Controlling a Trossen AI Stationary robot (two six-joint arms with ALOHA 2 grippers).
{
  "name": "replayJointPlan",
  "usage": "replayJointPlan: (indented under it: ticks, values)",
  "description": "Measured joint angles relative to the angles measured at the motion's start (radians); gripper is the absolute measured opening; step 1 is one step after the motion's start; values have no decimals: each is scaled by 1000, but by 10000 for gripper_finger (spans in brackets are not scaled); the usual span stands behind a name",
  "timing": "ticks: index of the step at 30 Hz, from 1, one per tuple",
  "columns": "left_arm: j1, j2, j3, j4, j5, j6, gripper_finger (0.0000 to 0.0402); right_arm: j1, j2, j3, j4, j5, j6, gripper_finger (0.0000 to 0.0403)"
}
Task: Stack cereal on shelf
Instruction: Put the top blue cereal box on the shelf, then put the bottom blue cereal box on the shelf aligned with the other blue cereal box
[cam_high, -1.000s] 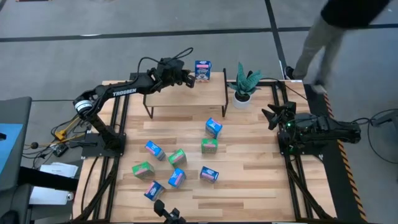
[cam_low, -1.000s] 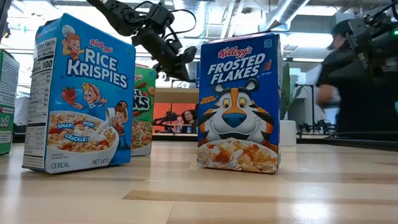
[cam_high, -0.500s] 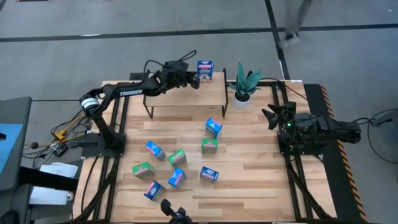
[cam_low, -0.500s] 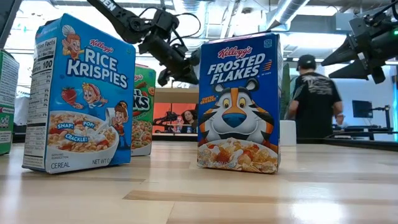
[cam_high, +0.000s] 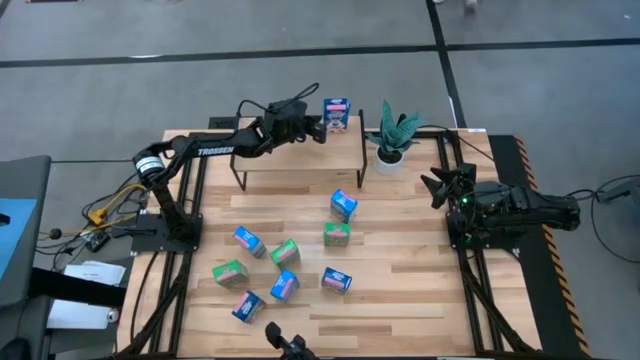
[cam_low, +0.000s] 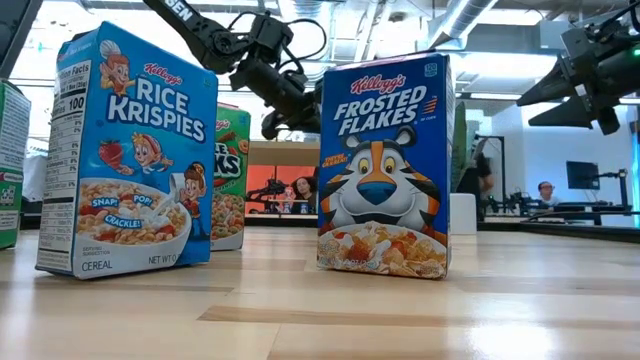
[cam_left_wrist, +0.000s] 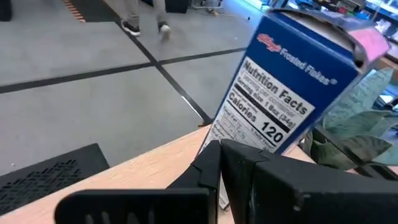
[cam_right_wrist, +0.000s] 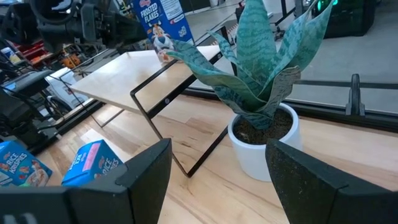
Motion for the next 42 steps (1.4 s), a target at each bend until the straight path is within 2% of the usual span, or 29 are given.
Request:
replayJointPlan:
  ticks: [5, 10, 12, 17, 19, 21, 24, 29, 35, 38, 42]
  values:
    - [0, -14, -1, -27, -10, 15, 0, 0, 0, 0, 0, 0, 0, 286]
    - [0, -102, -1, -133, -37, 50, 0, 0, 0, 0, 0, 0, 0, 286]
    - [-1, -160, -2, -209, 43, 70, 0, 0, 0, 0, 0, -1, 0, 286]
    - [-29, -367, 0, -495, 432, 165, 0, 0, 0, 0, 0, -3, 0, 286]
    - [-57, -445, 0, -627, 529, 181, 1, 0, 0, 0, 0, -3, 0, 286]
    - [-105, -513, 0, -727, 572, 219, 8, 0, 0, 0, 1, -3, 0, 286]
    - [-207, -591, 0, -825, 561, 225, 35, 0, 0, 0, 1, -3, 0, 286]
    - [-399, -641, 0, -831, 510, 19, 113, 0, 0, 0, 0, -3, 0, 286]
    - [-673, -611, -1, -836, 498, -296, 208, 0, 0, 0, 0, -2, 0, 286]
    - [-793, -582, -1, -829, 469, -471, 229, 0, 0, 0, 0, -2, 0, 286]
    - [-934, -541, -1, -830, 501, -730, 230, 0, 0, 0, 1, -2, 0, 286]
